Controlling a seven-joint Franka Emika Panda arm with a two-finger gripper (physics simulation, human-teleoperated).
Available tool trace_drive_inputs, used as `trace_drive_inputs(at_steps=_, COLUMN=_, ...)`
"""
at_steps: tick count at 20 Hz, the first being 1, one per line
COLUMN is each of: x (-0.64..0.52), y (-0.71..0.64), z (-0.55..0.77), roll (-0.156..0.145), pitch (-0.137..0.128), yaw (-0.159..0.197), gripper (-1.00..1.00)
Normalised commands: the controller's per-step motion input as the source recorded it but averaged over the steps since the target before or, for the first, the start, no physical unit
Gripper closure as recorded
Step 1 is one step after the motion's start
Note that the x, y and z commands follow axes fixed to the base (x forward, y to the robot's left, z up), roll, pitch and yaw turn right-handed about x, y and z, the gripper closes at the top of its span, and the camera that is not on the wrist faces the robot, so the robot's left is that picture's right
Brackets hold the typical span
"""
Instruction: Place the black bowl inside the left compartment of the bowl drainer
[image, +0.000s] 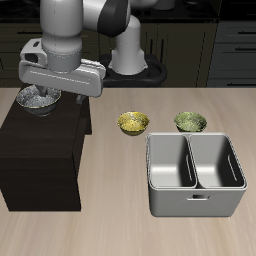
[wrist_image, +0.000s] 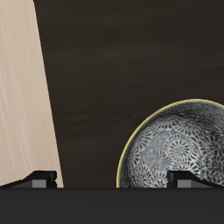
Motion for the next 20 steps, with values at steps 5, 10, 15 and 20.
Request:
trace_drive_inputs(at_steps=5, x=0.05, y=0.01, z=-0.34, roll=0.028, pitch=0.048, yaw=-0.015, gripper=-1.00)
trace_drive_inputs(at_steps=10, x=0.00, y=-0.14, z=-0.25, roll=-0.009, pitch=0.020, yaw=0.000, gripper=1.00)
trace_drive_inputs(at_steps=15, x=-0.01, y=-0.08, z=-0.02, roll=-0.029, pitch=-0.005, yaw=-0.008, gripper=1.00)
trace_drive_inputs(at_steps=20, x=-0.09, y=-0.01, z=0.01, roll=0.000, pitch=0.005, yaw=-0.011, gripper=1.00)
